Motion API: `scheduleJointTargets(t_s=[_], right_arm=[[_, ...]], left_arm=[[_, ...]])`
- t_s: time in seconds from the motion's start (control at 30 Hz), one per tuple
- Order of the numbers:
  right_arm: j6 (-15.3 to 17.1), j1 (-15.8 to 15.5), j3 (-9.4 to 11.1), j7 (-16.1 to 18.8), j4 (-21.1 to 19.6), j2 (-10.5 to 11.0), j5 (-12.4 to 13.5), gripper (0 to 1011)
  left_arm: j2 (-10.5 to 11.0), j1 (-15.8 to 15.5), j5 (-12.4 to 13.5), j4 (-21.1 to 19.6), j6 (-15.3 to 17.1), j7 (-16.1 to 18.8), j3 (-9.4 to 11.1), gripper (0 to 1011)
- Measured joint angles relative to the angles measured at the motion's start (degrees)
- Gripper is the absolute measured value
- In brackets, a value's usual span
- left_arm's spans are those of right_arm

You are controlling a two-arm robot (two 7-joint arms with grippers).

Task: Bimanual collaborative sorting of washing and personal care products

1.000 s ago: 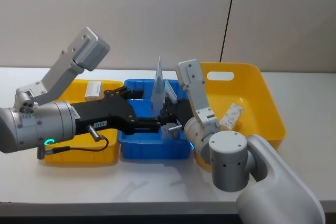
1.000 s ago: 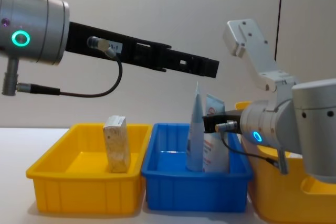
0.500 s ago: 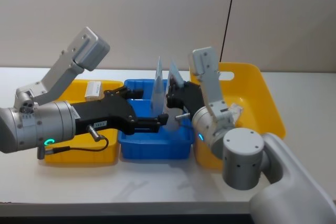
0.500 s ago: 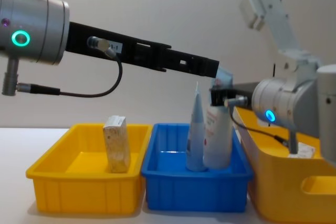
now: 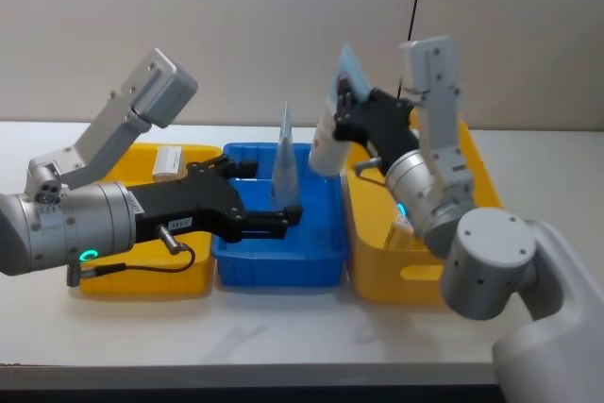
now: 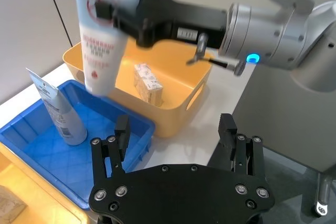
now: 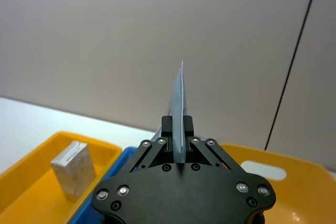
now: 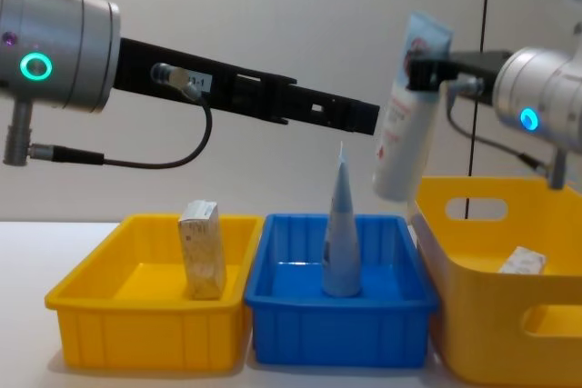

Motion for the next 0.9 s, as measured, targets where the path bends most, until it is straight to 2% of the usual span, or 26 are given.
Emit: scheduleJointTargets(t_s=[0.27, 0.5, 0.9], right_arm=[[-1.94, 1.04, 2.92, -0.28, -1.06, 0.34, 0.43, 79], [-2.12, 2.20, 4.53, -0.73, -0.32, 0.47, 0.50, 79], [-0.41, 5.24, 5.78, -0.76, 5.11, 1.05, -0.43, 79]], left_arm=[[0.00, 0.00, 0.00, 0.00, 0.00, 0.00, 0.00, 1001], [0.00, 0.00, 0.00, 0.00, 0.00, 0.00, 0.00, 1001], [0.00, 0.00, 0.00, 0.00, 0.00, 0.00, 0.00, 1001]])
